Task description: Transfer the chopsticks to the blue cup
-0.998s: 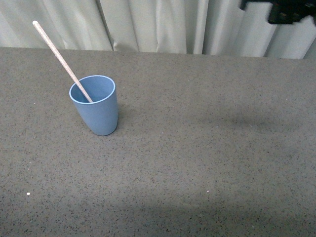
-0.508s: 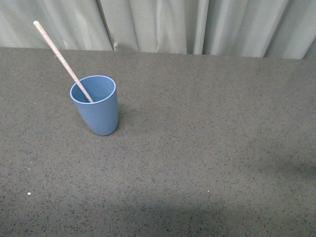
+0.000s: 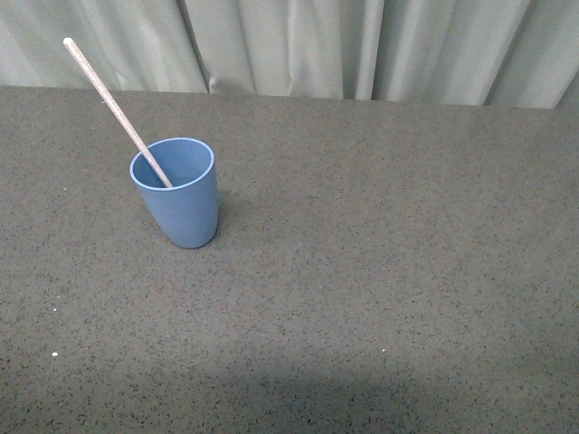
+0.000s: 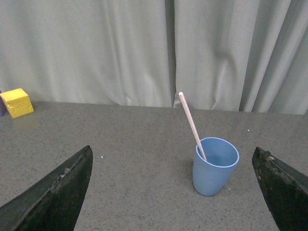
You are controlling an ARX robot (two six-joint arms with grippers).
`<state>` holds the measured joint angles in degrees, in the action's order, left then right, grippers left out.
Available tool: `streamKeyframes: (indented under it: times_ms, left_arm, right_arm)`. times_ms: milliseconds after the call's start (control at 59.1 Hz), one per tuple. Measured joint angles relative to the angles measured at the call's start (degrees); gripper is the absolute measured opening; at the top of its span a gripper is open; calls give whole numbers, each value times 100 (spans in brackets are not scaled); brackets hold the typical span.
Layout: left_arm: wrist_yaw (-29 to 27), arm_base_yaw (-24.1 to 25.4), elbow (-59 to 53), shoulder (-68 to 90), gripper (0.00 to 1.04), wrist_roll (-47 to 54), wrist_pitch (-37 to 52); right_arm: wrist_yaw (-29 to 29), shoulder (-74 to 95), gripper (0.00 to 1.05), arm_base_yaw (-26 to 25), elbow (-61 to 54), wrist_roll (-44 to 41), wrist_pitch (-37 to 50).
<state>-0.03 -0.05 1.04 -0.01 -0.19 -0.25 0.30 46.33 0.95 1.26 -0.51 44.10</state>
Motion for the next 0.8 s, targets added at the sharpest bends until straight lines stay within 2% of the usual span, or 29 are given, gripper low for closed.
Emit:
streamKeyframes:
  times_ms: [372, 795]
  left_arm:
    - [0, 0, 0, 0, 98, 0, 0]
    - [0, 0, 0, 0, 98, 0, -2]
  right_arm:
    - [-20, -1528, 1, -81, -101, 15, -1351]
    - [-22, -2712, 1, -81, -101, 28, -2476]
